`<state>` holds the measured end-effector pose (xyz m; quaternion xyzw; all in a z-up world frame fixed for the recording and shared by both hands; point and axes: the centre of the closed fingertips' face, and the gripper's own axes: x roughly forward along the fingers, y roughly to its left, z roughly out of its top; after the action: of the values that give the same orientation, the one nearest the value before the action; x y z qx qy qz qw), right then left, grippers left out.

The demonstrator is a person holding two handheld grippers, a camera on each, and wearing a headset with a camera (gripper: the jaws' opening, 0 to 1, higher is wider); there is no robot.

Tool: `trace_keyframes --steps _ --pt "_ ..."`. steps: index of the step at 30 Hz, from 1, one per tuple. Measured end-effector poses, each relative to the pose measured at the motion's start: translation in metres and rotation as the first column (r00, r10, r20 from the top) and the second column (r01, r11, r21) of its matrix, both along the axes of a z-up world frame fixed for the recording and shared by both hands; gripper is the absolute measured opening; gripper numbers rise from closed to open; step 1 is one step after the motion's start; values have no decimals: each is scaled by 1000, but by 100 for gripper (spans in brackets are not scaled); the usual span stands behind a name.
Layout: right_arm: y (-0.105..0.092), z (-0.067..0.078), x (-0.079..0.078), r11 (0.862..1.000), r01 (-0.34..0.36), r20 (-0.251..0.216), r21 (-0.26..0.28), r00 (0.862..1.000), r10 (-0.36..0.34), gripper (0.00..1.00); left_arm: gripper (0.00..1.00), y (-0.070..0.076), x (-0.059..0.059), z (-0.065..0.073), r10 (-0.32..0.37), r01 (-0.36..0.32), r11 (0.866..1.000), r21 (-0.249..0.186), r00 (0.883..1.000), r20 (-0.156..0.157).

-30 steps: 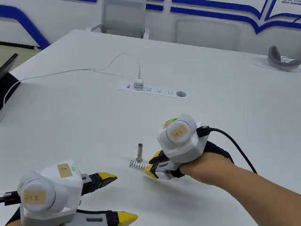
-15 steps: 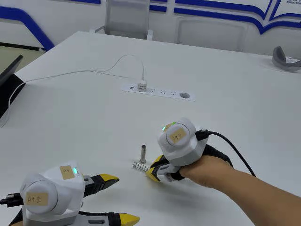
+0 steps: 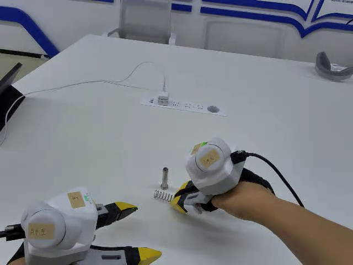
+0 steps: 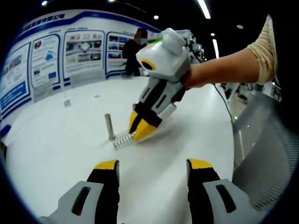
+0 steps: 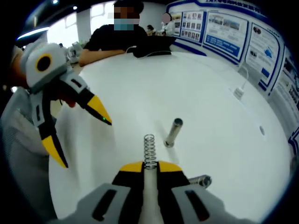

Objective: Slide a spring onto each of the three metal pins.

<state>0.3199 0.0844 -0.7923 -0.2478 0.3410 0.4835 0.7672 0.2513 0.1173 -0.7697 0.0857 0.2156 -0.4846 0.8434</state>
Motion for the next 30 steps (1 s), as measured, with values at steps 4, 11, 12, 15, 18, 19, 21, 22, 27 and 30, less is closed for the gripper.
trace_keyframes --steps 4,11,12,15,18,19,21,22,27,30 --pt "-2 5 -9 1000 -26 6 -3 1000 26 11 59 -2 1 1 -3 3 1000 -2 1000 3" --pt "-9 12 -29 996 -84 -10 -19 996 84 11 58 -3 1 2 -9 9 1000 -2 1000 6" --pt "-10 13 -31 996 -90 -9 -22 996 90 11 58 -3 1 2 -11 11 1000 -2 1000 7" --pt "-12 16 -37 994 -105 -17 -24 994 105 11 57 -5 0 2 -20 20 1000 0 1000 9" --pt "-12 19 -44 992 -125 -23 -24 992 124 11 56 -8 -1 3 -31 31 1000 2 999 11" --pt "-11 20 -46 991 -133 -27 -25 991 132 11 56 -8 -1 3 -33 33 999 2 999 11" --pt "-11 22 -51 988 -152 -32 -26 988 151 11 55 -9 -1 4 -38 38 999 4 999 13" --pt "-10 23 -53 987 -157 -34 -28 987 156 11 55 -9 -1 4 -39 39 999 3 999 14" --pt "-8 24 -64 979 -201 -57 -33 978 199 11 51 -11 -1 4 -52 52 999 5 998 23" --pt "-5 26 -71 973 -229 -68 -36 972 226 11 47 -12 -2 4 -66 66 998 11 997 35"
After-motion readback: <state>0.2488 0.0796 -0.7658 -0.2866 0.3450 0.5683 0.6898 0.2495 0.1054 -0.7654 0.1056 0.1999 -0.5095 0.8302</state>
